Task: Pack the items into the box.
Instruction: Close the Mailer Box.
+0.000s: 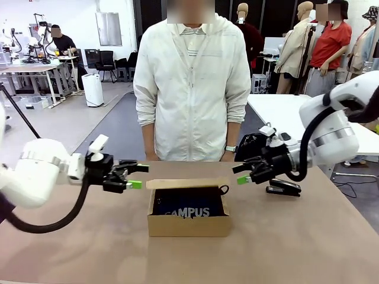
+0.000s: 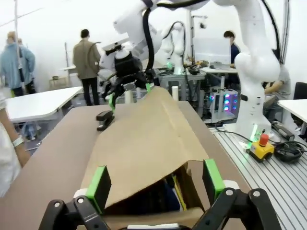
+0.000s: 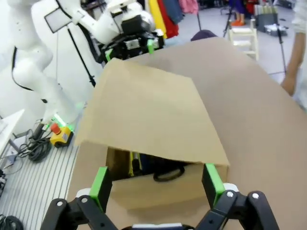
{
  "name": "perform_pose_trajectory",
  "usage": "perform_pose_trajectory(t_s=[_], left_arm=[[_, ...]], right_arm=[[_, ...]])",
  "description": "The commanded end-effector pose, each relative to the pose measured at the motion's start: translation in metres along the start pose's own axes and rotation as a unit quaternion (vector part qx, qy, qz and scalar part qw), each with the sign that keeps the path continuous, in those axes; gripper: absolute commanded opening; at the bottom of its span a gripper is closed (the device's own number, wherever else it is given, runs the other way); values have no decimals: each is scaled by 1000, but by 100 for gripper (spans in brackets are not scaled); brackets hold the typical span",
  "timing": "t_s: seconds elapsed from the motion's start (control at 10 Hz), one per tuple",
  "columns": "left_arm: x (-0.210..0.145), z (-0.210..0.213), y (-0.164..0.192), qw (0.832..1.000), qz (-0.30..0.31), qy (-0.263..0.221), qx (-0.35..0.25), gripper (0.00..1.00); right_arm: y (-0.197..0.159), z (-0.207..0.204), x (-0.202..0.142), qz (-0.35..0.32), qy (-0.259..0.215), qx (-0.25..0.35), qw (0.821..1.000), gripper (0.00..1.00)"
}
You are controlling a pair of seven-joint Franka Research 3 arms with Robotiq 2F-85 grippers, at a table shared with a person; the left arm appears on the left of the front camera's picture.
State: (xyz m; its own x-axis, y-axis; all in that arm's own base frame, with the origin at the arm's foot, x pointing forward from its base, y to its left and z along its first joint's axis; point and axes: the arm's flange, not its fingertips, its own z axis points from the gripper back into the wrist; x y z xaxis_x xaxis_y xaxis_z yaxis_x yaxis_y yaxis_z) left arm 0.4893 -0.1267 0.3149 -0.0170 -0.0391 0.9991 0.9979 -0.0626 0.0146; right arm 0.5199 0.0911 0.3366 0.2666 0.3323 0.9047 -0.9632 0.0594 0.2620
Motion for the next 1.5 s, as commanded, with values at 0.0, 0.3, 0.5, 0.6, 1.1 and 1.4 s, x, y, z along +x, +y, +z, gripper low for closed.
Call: perform_pose_trajectory(t_s=[0.0, 0.3, 0.5, 0.6, 1.1, 1.4], left_arm=[[6, 36, -30, 997, -17, -16, 75, 100], [24, 49, -37, 979, -82, -149, 113, 100], [25, 14, -14, 985, -80, -129, 84, 100], [20, -3, -2, 990, -66, -115, 41, 100], [-46, -84, 34, 996, -7, 76, -49, 100], [-76, -102, 29, 988, 9, 137, -74, 100]], right_arm=[[9, 19, 3, 5, -62, -42, 997, 100], [-7, -7, 30, -5, -171, -52, 984, 100], [-18, -51, 40, 2, -126, -25, 992, 100], [-20, -71, 36, 11, -93, -8, 996, 100], [2, -85, -6, 67, 4, -13, 998, 100], [5, -103, -31, 85, 58, -50, 993, 100]])
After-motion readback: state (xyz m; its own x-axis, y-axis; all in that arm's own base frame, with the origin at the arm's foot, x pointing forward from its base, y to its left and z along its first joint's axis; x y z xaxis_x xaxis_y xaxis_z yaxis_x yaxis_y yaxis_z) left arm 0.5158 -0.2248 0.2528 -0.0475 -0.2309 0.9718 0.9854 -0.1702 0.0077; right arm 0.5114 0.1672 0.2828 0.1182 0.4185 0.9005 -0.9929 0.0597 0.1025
